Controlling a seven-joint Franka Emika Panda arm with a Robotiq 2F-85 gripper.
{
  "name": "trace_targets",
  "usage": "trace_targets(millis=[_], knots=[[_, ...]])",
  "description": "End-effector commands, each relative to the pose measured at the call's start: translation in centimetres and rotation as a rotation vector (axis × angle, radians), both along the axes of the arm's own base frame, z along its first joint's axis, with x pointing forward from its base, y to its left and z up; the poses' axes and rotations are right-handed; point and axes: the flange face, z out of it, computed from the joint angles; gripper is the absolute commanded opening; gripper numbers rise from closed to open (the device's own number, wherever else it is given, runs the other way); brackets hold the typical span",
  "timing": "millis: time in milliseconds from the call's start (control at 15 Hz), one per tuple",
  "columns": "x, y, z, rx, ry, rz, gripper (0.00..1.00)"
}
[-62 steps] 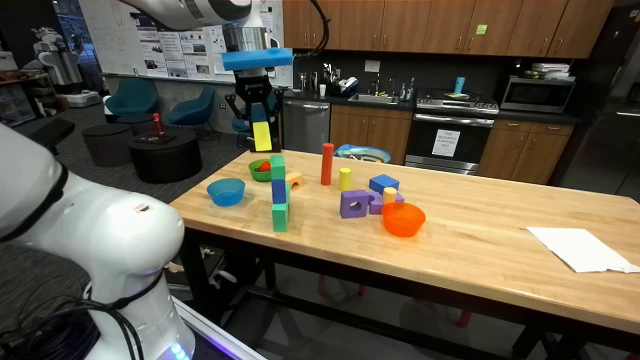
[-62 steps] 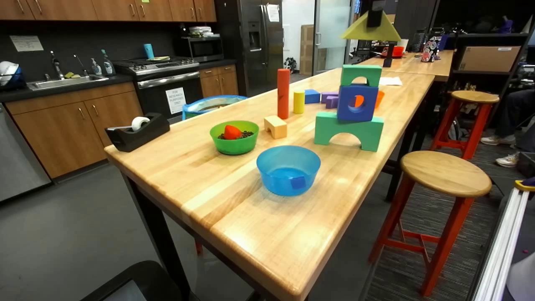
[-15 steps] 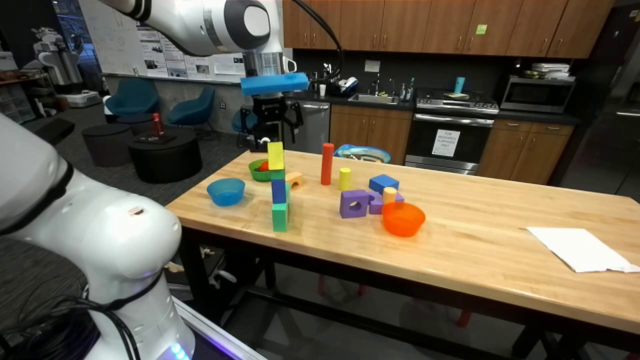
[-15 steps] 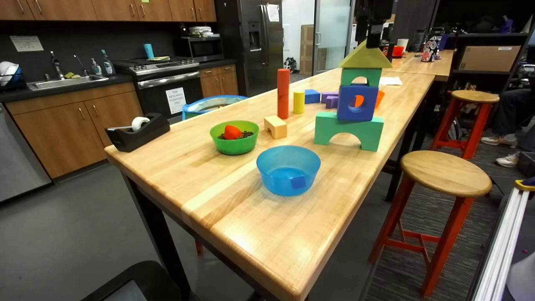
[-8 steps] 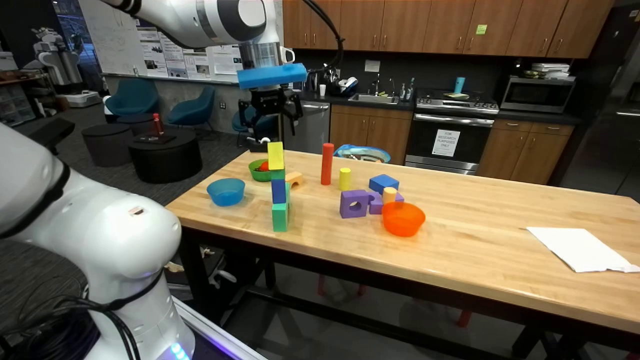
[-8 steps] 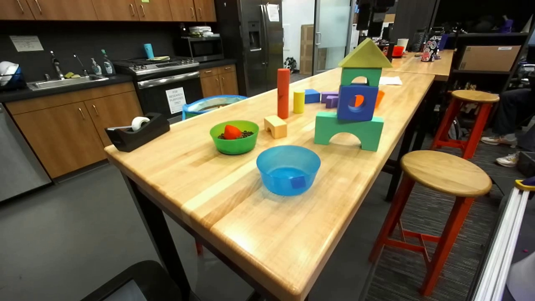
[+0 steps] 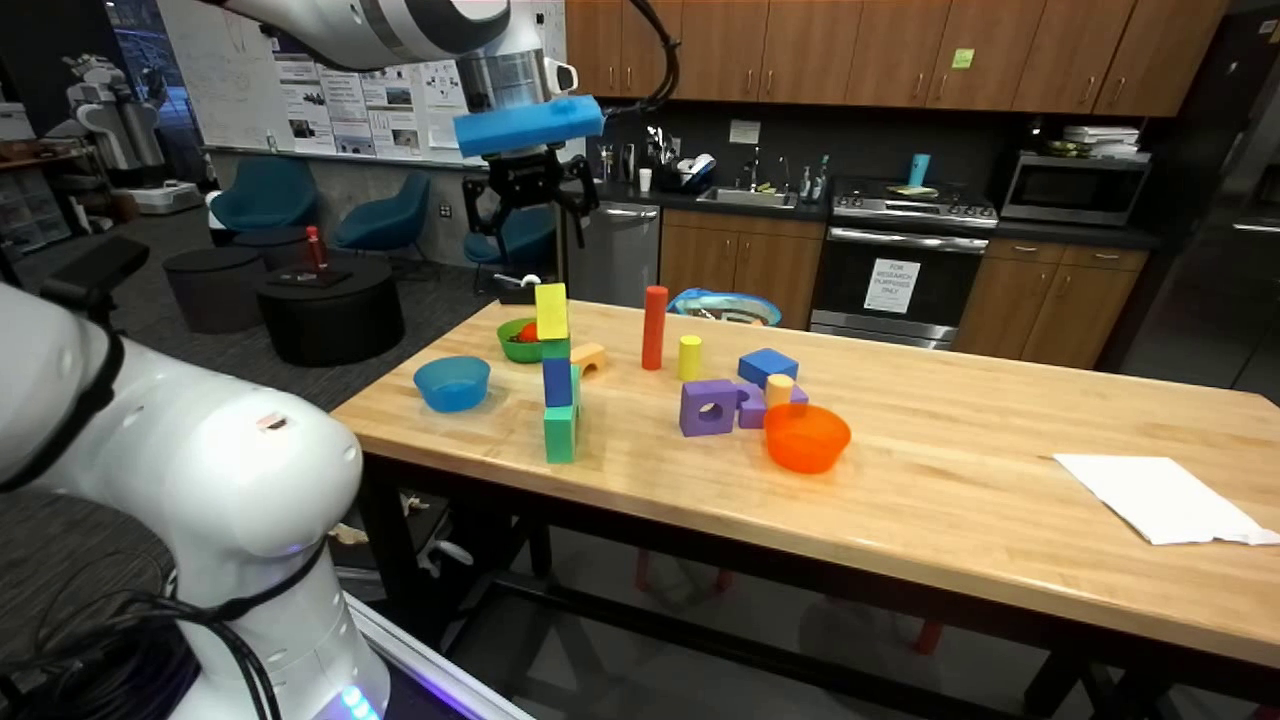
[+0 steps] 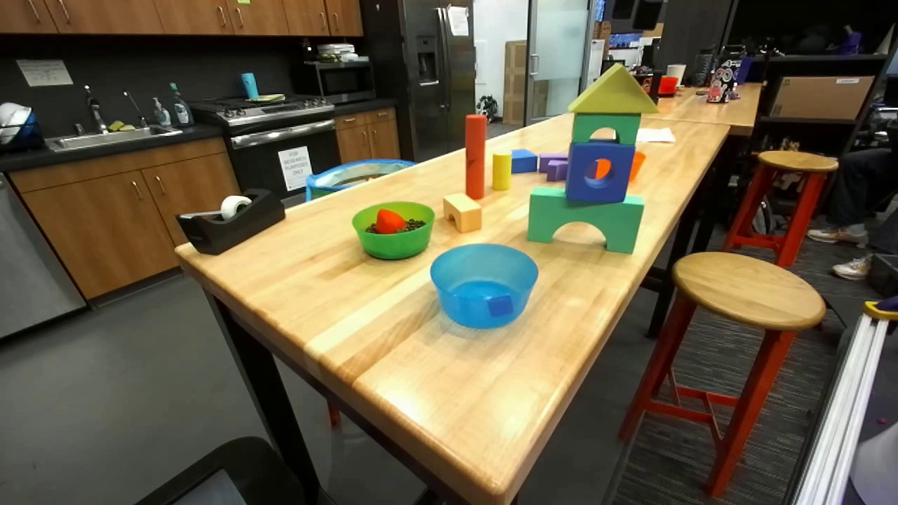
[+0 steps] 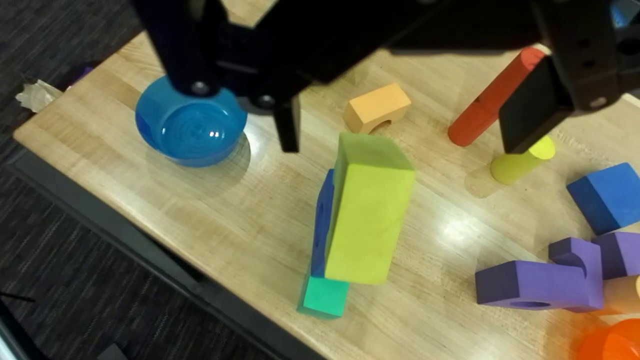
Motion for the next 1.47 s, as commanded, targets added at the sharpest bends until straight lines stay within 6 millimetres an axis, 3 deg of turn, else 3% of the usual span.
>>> trace_targets(millis=[0,267,600,1000,1400], knots=[[-1.9,-1.1,0.3,0.011,-0.038,0.028,1.0],[-3.4,-3.6,-0.3,0.019,-0.073,0.057,1.0],[-5.6,-9.3,-1.1,0.026,-0.11,0.084,1.0],[-7.0,-15.9,-3.9,0.092,-0.111,0.262,1.0],[-7.5,-20.0,-6.5,0.166,-0.119,0.42,1.0]])
